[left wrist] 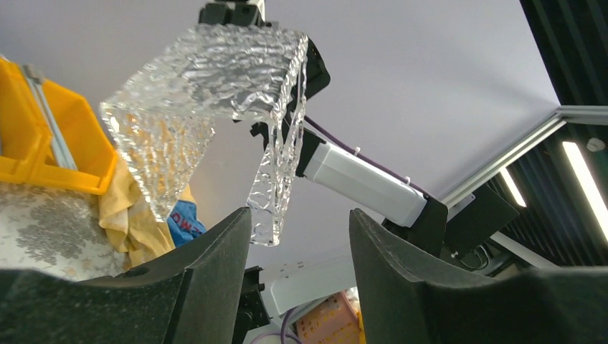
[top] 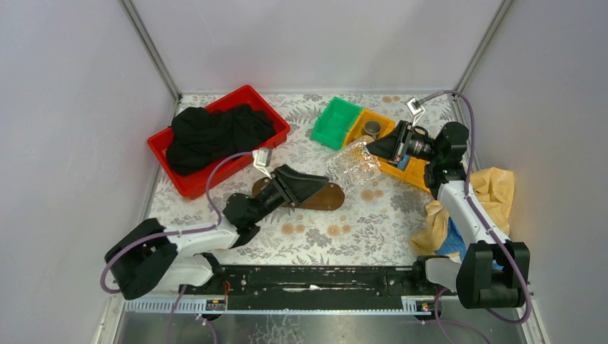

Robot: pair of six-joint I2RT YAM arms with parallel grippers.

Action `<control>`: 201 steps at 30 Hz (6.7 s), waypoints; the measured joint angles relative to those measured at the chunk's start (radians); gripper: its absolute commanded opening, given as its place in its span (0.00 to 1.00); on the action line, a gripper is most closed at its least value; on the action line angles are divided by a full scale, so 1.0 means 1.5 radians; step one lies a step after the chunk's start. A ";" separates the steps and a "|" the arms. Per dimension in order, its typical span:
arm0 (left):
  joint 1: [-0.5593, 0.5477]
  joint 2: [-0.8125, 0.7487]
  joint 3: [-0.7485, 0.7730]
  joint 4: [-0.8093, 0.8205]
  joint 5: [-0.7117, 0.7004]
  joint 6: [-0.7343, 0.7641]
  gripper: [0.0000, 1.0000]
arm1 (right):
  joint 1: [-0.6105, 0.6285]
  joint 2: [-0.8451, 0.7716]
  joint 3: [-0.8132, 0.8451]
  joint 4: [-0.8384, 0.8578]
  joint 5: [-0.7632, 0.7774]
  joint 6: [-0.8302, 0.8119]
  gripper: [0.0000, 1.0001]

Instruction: Prepare toiletry sets of a toothbrush and toothpaste on the tray

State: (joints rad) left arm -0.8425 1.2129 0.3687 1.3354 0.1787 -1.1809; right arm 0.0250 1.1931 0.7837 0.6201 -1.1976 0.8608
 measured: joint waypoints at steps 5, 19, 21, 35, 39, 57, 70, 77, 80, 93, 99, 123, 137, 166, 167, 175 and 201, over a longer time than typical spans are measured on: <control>-0.046 0.080 0.043 0.038 -0.016 0.005 0.52 | 0.000 0.000 -0.009 0.009 -0.001 0.001 0.00; -0.057 0.201 0.116 0.108 -0.016 0.037 0.00 | -0.003 0.002 -0.021 0.027 -0.009 0.007 0.42; -0.052 0.191 0.109 0.100 -0.001 0.056 0.00 | -0.003 0.002 -0.021 0.023 -0.013 -0.002 0.73; 0.155 -0.107 0.090 -0.381 0.340 0.185 0.00 | -0.006 -0.078 -0.024 -0.232 -0.030 -0.325 1.00; 0.234 -0.125 0.110 -0.546 0.463 0.225 0.00 | -0.012 -0.089 -0.024 -0.266 -0.050 -0.376 1.00; 0.349 -0.034 0.216 -0.868 0.656 0.388 0.00 | -0.014 -0.093 -0.083 -0.279 -0.076 -0.466 1.00; 0.381 0.117 0.204 -0.780 0.685 0.327 0.00 | -0.014 -0.093 -0.083 -0.309 -0.076 -0.507 0.99; 0.407 0.185 0.205 -0.773 0.689 0.321 0.00 | -0.014 -0.093 -0.083 -0.315 -0.075 -0.516 0.99; 0.415 0.211 0.214 -0.770 0.689 0.319 0.00 | -0.014 -0.093 -0.083 -0.316 -0.075 -0.519 0.99; 0.425 0.262 0.234 -0.740 0.691 0.299 0.01 | -0.014 -0.093 -0.083 -0.328 -0.075 -0.532 0.99; 0.432 0.291 0.235 -0.705 0.702 0.269 0.09 | -0.014 -0.093 -0.083 -0.338 -0.075 -0.536 1.00; 0.445 0.325 0.281 -0.767 0.667 0.321 0.25 | -0.014 -0.099 -0.079 -0.351 -0.076 -0.548 0.99; 0.449 0.306 0.275 -0.787 0.641 0.335 0.25 | -0.014 -0.099 -0.078 -0.353 -0.076 -0.552 0.99; 0.471 0.264 0.271 -0.861 0.612 0.382 0.39 | -0.014 -0.099 -0.078 -0.354 -0.076 -0.553 1.00; 0.472 0.263 0.271 -0.861 0.612 0.383 0.40 | -0.014 -0.099 -0.078 -0.354 -0.076 -0.553 0.99; 0.493 0.207 0.249 -0.861 0.584 0.382 0.54 | -0.014 -0.099 -0.078 -0.355 -0.076 -0.557 0.99; 0.534 -0.389 0.153 -0.957 0.256 0.491 1.00 | -0.082 -0.123 -0.007 -0.519 0.061 -0.711 0.99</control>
State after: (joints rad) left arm -0.0410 0.6292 0.5983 -0.1001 0.5621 -0.4446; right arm -0.0986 1.0084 0.7738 -0.1589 -1.1065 -0.2050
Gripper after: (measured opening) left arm 0.997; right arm 0.994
